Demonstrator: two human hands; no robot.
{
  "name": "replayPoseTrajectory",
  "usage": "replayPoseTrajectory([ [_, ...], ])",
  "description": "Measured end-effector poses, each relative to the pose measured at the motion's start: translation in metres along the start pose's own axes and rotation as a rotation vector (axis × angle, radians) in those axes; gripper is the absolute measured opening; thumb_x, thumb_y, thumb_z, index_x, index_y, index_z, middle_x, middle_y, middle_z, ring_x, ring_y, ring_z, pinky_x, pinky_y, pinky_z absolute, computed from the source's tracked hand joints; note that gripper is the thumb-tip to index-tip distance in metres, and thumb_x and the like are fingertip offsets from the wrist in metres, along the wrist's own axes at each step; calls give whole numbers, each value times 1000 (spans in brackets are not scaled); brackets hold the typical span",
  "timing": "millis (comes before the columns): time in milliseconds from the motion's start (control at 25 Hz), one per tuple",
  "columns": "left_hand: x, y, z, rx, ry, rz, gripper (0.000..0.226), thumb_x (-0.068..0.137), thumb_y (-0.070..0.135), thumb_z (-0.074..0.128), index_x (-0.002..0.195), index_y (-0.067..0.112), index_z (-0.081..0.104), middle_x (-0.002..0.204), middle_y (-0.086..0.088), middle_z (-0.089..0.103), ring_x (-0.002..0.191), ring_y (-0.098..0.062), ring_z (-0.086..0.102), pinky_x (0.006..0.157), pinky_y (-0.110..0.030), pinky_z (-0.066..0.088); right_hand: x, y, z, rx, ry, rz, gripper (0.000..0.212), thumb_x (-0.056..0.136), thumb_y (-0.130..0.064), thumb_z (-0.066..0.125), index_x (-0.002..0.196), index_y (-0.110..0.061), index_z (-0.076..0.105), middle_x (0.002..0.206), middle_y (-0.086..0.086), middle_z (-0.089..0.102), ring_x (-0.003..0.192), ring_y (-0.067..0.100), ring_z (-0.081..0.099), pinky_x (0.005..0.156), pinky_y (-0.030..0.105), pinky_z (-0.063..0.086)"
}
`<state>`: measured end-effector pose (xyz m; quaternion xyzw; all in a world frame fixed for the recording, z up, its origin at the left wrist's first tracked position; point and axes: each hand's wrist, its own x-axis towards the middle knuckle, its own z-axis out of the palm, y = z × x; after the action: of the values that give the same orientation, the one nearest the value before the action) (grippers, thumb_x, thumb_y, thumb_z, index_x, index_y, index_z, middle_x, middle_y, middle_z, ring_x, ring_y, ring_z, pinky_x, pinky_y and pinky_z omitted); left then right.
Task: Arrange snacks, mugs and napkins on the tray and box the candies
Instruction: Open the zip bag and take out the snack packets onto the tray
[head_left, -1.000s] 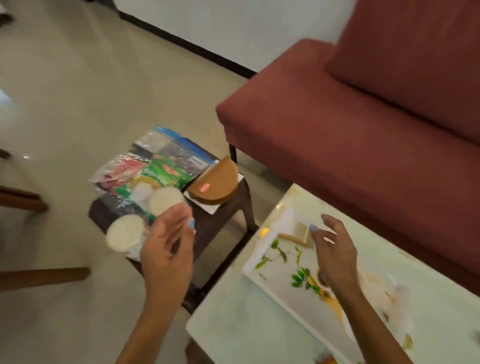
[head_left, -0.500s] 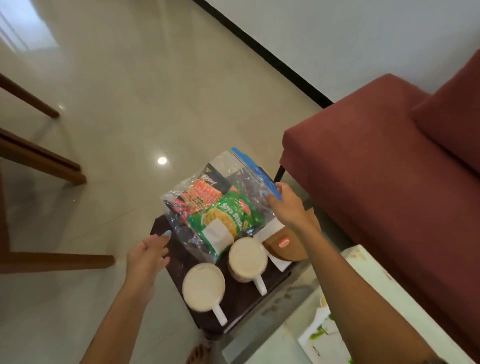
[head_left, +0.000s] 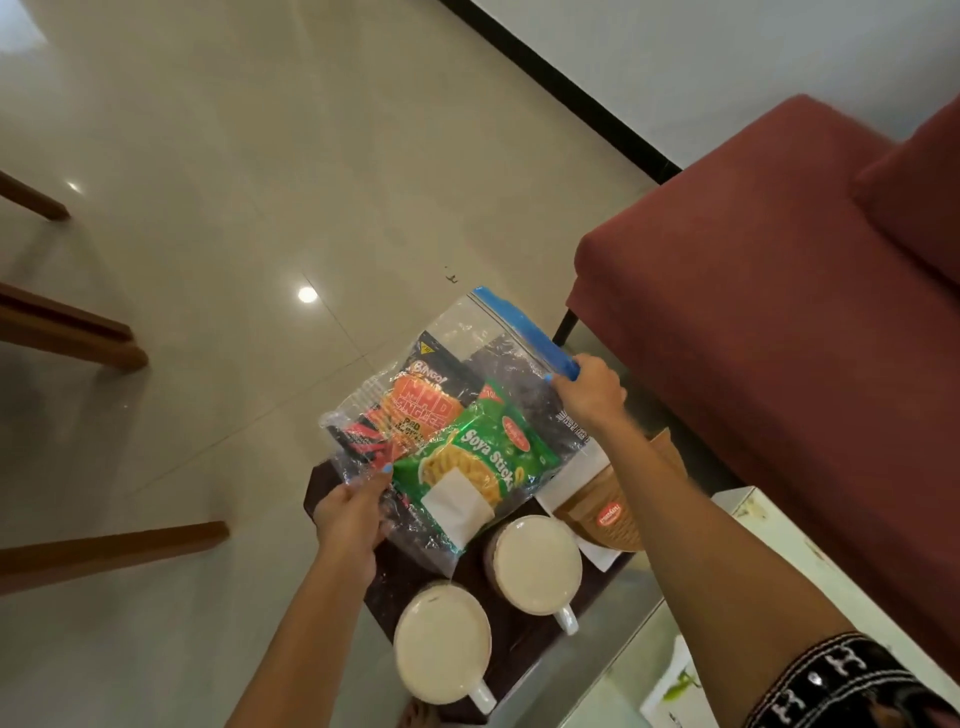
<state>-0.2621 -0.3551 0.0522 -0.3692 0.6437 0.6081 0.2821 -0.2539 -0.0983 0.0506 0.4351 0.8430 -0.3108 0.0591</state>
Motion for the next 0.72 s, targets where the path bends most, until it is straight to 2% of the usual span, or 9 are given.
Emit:
replayPoseTrajectory([
  [40,-1,2,1,-8,9,24,14,87,10,61,76,13,54,72,-5,56,60,-14,51,44,-19,48,-2,-3,-2,33,29,-27,30,87,-30,61,109,-9,62,102,11,66,101,32,59,90,41,43],
  [120,-2,8,3,-8,33,78,4,88,7,58,86,10,60,85,-8,64,70,-16,60,58,-25,55,-10,-14,-13,84,65,-101,23,86,-27,64,99,-8,66,84,7,62,84,28,58,74,38,46],
  [200,-6,18,6,7,52,155,13,87,8,60,100,6,62,94,-11,66,76,-19,63,70,-30,54,-25,-28,-34,115,125,-156,20,86,-28,63,98,-13,67,82,4,60,79,24,55,67,35,45],
  [320,-19,33,19,-4,86,267,11,86,10,62,96,7,64,93,-10,66,83,-21,62,77,-34,52,-55,-38,-78,230,210,-217,15,85,-29,64,91,-16,69,73,0,57,70,19,52,57,30,38],
  [400,-41,39,32,0,53,336,7,86,10,60,93,10,64,92,-7,65,86,-20,61,81,-34,51,-80,-33,-112,304,247,-239,14,86,-28,63,87,-16,70,67,-1,56,64,17,49,58,31,39],
  [480,-71,34,45,-3,-33,381,7,86,7,59,86,13,62,89,-7,65,84,-19,61,81,-34,51,-114,-21,-149,336,282,-252,13,87,-25,59,88,-19,71,70,2,63,64,18,51,62,35,43],
  [640,-133,3,70,120,-238,348,9,86,8,56,77,8,56,73,-9,57,65,-20,54,63,-31,45,-184,19,-214,364,377,-293,16,87,-21,57,89,-23,73,76,4,70,72,22,60,68,37,49],
  [680,-155,-8,76,165,-284,357,8,85,11,59,81,4,58,71,-10,55,64,-22,52,62,-31,42,-204,32,-229,386,406,-304,17,86,-20,57,90,-23,73,76,0,70,73,18,61,69,36,49],
  [720,-176,-16,82,202,-301,376,18,83,16,61,91,0,59,74,-12,56,68,-23,54,64,-34,42,-221,43,-240,418,430,-321,18,86,-19,58,91,-23,74,73,-6,70,70,10,61,68,32,48],
])
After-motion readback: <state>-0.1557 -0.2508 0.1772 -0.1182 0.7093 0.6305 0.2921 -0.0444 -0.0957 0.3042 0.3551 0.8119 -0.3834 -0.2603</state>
